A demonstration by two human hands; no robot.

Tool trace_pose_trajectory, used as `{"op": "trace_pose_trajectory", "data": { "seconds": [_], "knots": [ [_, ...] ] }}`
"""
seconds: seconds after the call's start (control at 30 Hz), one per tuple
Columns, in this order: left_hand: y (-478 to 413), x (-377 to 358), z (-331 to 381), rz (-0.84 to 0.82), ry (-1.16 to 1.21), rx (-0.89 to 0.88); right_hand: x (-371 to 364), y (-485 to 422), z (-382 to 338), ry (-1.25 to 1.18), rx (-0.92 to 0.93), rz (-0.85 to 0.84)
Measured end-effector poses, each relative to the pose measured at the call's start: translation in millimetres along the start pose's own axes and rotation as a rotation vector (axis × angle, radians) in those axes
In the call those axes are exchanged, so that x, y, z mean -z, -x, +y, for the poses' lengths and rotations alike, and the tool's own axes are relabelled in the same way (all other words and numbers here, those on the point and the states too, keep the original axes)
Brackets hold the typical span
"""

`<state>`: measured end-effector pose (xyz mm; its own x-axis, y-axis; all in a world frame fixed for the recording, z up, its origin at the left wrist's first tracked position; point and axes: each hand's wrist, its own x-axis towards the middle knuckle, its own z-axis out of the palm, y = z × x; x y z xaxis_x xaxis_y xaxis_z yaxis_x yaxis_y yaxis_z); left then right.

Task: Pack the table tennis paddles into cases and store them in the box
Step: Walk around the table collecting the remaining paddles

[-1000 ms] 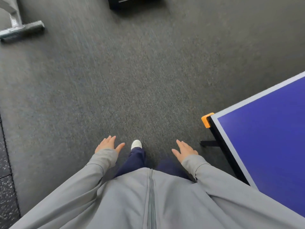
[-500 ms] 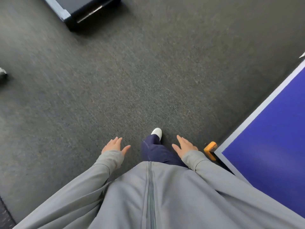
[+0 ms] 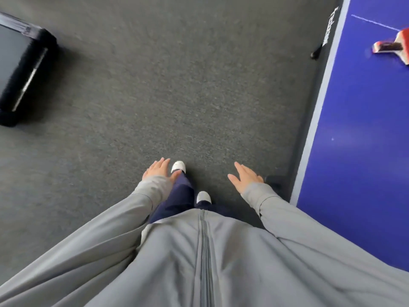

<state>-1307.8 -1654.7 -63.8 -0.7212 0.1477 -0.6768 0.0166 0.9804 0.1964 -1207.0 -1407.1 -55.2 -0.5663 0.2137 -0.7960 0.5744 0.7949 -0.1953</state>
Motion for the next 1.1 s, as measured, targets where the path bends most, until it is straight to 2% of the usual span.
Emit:
{"op": "trace_pose_trajectory", "data": {
  "seconds": [0.1,0.27,0.5,0.67,0.87,1.1],
  "knots": [
    [-40.2,24.8,18.6,-0.032,-0.042,-0.092,18.5,-17.6,-4.9,-0.07,-0.082,-0.013],
    [-109.9,81.8,34.0,-0.084,-0.058,-0.141,65.6,-57.5,-31.7,-0.117,-0.205,-0.024],
    [-191.7,171.9,62.5,-0.097,-0.077,-0.175,142.3,-115.8,-93.7,-0.101,-0.126,0.097],
    [-241.4,207.4,97.9,-0.134,-0.149,-0.183,190.7,-149.0,-90.8,-0.171,-0.158,0.151],
    [-299.4,233.9,194.0,-0.095,-0.285,-0.289,256.1,-191.2,-39.8,-0.238,-0.266,0.176],
    [-342.8,263.4,356.6,-0.029,-0.426,-0.571,343.1,-211.8,26.1,-0.398,-0.355,0.304]
  ]
}}
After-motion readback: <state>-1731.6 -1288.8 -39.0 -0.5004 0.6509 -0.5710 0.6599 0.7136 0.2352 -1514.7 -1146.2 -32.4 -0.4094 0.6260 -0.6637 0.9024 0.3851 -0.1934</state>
